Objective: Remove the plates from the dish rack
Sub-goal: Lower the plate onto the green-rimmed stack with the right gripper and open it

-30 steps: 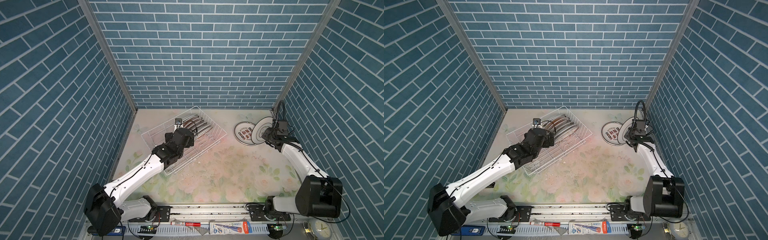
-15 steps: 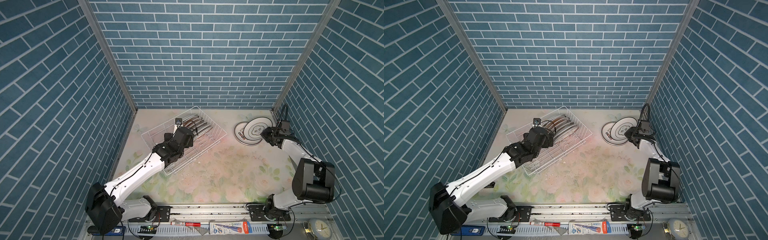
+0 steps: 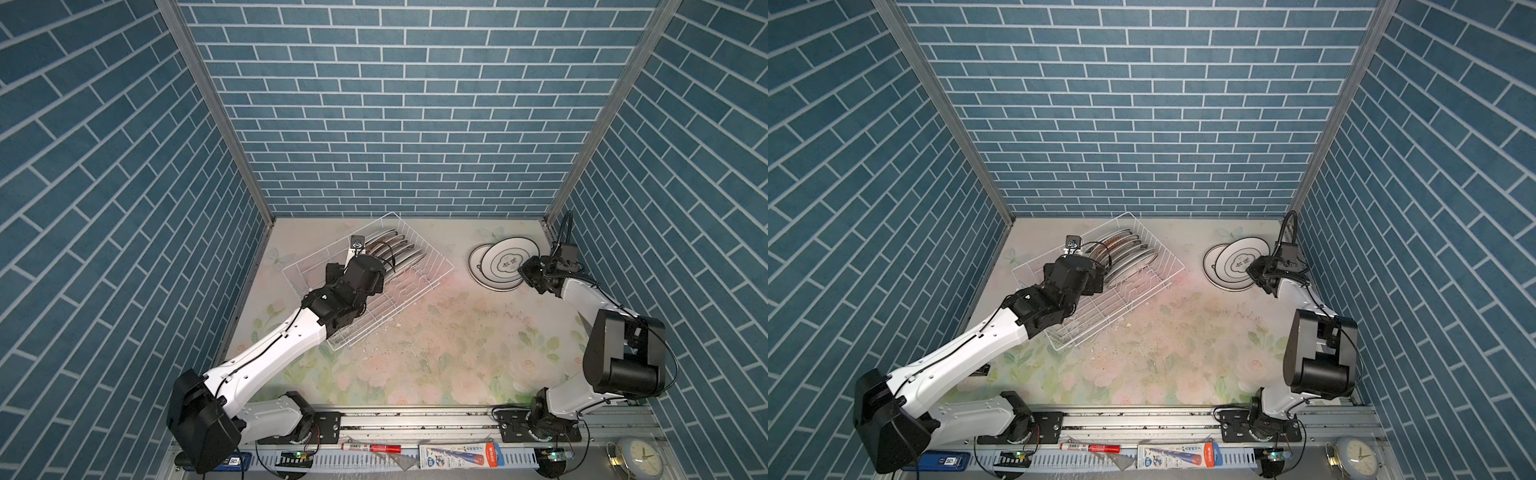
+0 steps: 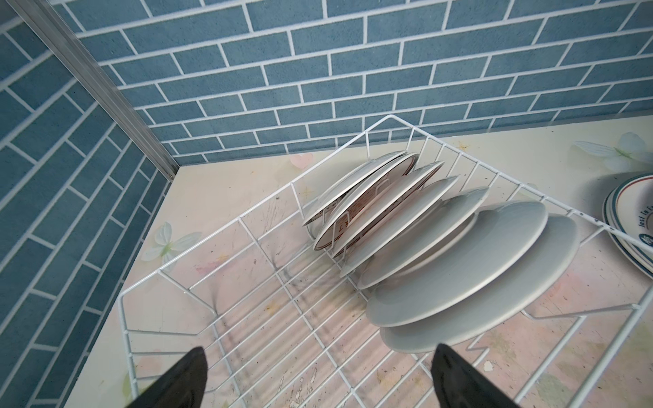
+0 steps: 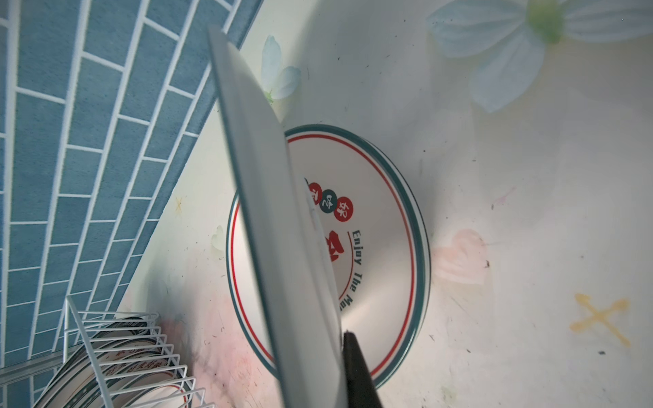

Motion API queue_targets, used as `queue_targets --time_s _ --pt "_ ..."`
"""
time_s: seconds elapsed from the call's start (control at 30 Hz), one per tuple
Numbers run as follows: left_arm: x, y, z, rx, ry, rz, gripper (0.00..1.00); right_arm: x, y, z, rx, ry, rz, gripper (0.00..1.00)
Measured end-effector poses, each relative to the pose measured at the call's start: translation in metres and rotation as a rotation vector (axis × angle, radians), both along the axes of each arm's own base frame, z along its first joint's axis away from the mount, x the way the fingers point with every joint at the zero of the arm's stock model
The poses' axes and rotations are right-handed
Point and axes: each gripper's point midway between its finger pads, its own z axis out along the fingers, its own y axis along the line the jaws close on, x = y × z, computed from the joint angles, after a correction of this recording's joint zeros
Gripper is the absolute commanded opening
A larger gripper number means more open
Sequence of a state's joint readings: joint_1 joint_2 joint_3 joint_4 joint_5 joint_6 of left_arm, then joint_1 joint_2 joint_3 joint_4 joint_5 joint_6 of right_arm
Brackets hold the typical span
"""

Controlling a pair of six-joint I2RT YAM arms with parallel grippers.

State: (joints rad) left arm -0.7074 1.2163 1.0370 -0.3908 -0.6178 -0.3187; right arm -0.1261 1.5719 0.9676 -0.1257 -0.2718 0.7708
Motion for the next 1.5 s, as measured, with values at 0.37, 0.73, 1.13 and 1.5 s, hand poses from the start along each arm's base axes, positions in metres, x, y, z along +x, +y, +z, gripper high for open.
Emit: queue_targets --time_s 0.37,0.73,1.13,1.5 --pt "-0.007 0.007 -0.001 0.027 -0.028 -0.022 0.99 0.0 0.002 -0.009 0.022 0.019 0.006 0.23" --pt "-0.008 0.008 0.005 0.026 -0.044 -0.03 0.99 -0.009 0.0 -0.024 -0.007 0.076 0.025 0.42" --pt "-0.008 0.003 0.002 0.013 -0.047 -0.055 0.99 -0.025 -0.003 -0.041 -0.084 0.179 0.052 0.47" --pt "-0.008 -0.002 0.004 0.001 -0.056 -0.082 0.99 -0.013 0.013 -0.044 -0.15 0.211 0.135 0.49"
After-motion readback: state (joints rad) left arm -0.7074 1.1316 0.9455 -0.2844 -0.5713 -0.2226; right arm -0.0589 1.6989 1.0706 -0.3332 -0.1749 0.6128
